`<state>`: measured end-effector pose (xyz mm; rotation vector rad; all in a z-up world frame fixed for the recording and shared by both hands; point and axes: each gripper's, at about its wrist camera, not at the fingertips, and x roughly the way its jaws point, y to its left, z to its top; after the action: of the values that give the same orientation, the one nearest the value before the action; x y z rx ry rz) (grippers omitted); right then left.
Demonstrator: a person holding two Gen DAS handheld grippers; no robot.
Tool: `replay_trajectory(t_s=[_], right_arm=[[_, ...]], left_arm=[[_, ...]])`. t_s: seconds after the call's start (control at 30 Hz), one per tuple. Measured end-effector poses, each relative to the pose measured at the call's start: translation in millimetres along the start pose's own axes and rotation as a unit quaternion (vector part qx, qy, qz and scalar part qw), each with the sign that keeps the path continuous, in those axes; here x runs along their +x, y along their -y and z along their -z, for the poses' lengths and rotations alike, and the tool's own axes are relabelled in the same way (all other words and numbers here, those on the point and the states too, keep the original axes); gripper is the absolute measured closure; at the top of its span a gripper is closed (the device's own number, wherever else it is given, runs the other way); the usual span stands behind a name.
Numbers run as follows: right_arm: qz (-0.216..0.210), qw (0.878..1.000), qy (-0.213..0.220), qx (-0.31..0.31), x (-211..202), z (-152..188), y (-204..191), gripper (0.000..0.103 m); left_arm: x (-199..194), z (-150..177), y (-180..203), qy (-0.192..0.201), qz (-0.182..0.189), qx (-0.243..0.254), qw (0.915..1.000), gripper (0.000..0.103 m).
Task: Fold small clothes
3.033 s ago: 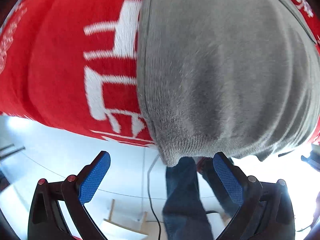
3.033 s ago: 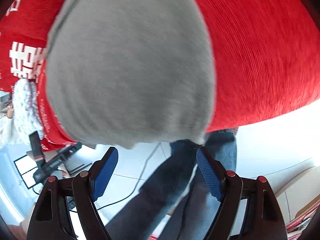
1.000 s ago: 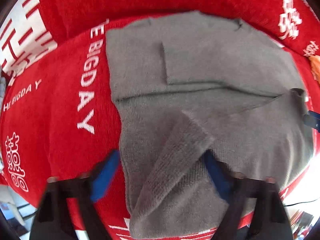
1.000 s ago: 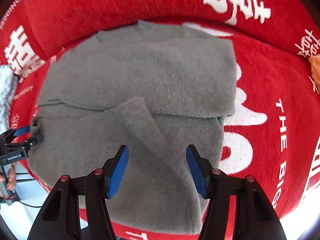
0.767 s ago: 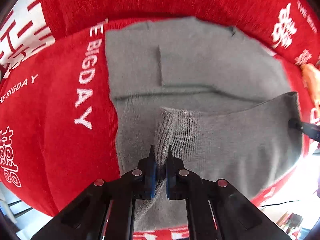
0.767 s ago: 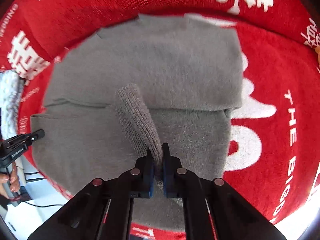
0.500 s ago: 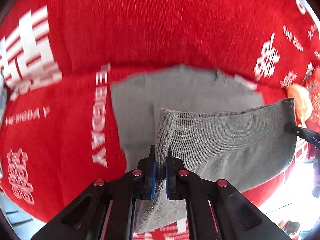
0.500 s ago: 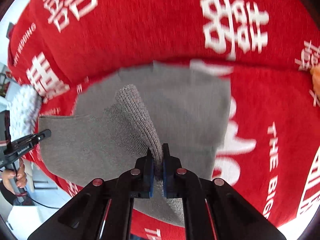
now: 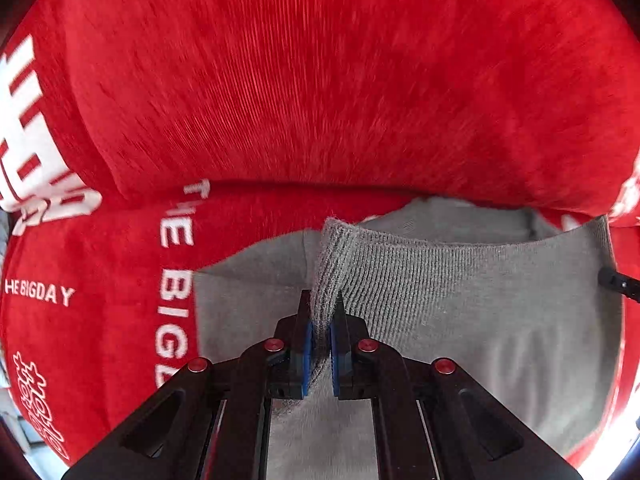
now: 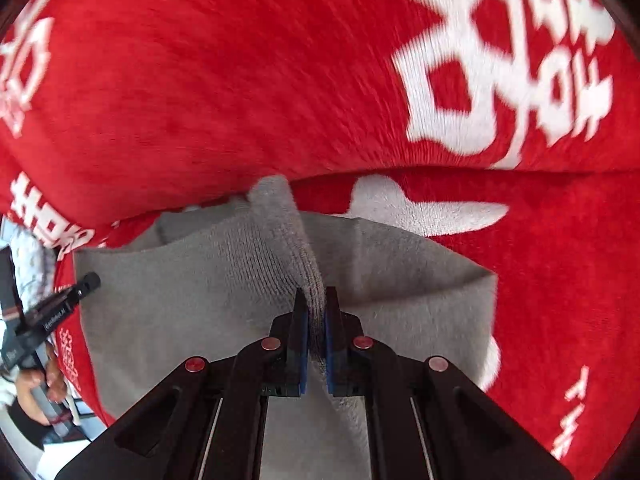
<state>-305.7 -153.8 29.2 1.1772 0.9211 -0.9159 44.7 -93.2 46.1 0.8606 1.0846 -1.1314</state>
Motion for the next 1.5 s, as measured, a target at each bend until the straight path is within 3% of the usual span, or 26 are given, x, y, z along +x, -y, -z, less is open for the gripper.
replay_trajectory(t_s=[0.13,0.17,0.2,0.23,0.27,0.33,0.4,0.53,0.67,0.73,0.83,0.9,0.93,1.0,1.13,1.3,1.43,1.5], right_arm=[[-0.004,1.000,-0.004,0.002,14,-6,7,0.096],[0.009,1.000,-0.001,-0.005,12,-7,5,0.096],[0.036,0.999,0.004,-0.011,10,-9,4,0.093],[0.080,0.997,0.011,-0.019,6,-10,2,0.075],[0.098,0.995,0.016,-0.020,3,-10,1,0.062],[0.123,0.992,0.026,-0.018,-8,-9,0,0.062],[0.106,0.994,0.033,-0.015,-22,-5,-1,0.062],[0.058,0.996,0.049,-0.036,-48,11,-18,0.063],[0.034,0.997,0.018,-0.074,-30,29,-40,0.063],[0.044,0.997,-0.006,-0.069,-11,35,-34,0.063],[0.053,0.998,-0.002,-0.038,-9,34,-13,0.081],[0.098,0.995,0.002,-0.021,-17,34,1,0.072],[0.100,0.995,0.006,-0.002,-24,35,14,0.062],[0.073,0.997,0.009,0.035,-35,38,34,0.060],[0.017,0.994,0.007,0.106,-60,67,57,0.044],[-0.036,0.977,-0.014,0.210,-77,140,66,0.044],[-0.081,0.947,-0.018,0.311,-79,208,71,0.040],[-0.087,0.939,-0.013,0.333,-72,223,71,0.040]], left_arm=[[25,-1,-3,-0.017,-0.020,-0.011,0.9996,0.095],[28,-2,-5,-0.017,-0.026,-0.014,0.9994,0.088],[28,-2,-7,-0.016,-0.034,-0.017,0.9992,0.070],[26,-5,-12,-0.009,-0.063,-0.023,0.9977,0.059],[23,-6,-16,-0.003,-0.087,-0.027,0.9958,0.042],[13,-10,-32,0.005,-0.121,-0.044,0.9917,0.041],[2,-10,-47,-0.001,-0.124,-0.063,0.9903,0.041],[-27,4,-56,-0.004,-0.089,-0.081,0.9928,0.041],[-30,28,-36,-0.023,-0.030,-0.074,0.9966,0.041],[-13,38,-29,-0.044,-0.038,-0.072,0.9957,0.041],[6,57,-38,-0.081,-0.055,-0.096,0.9906,0.041],[0,64,-48,-0.077,-0.056,-0.108,0.9895,0.021],[-3,68,-54,-0.080,-0.073,-0.110,0.9881,0.020],[-13,76,-67,-0.083,-0.083,-0.112,0.9868,0.020],[-23,97,-89,-0.107,-0.031,-0.145,0.9832,0.020],[-23,130,-97,-0.145,0.044,-0.172,0.9733,0.020],[-14,150,-94,-0.176,0.078,-0.174,0.9657,0.020],[-7,155,-91,-0.187,0.092,-0.177,0.9619,0.020]])
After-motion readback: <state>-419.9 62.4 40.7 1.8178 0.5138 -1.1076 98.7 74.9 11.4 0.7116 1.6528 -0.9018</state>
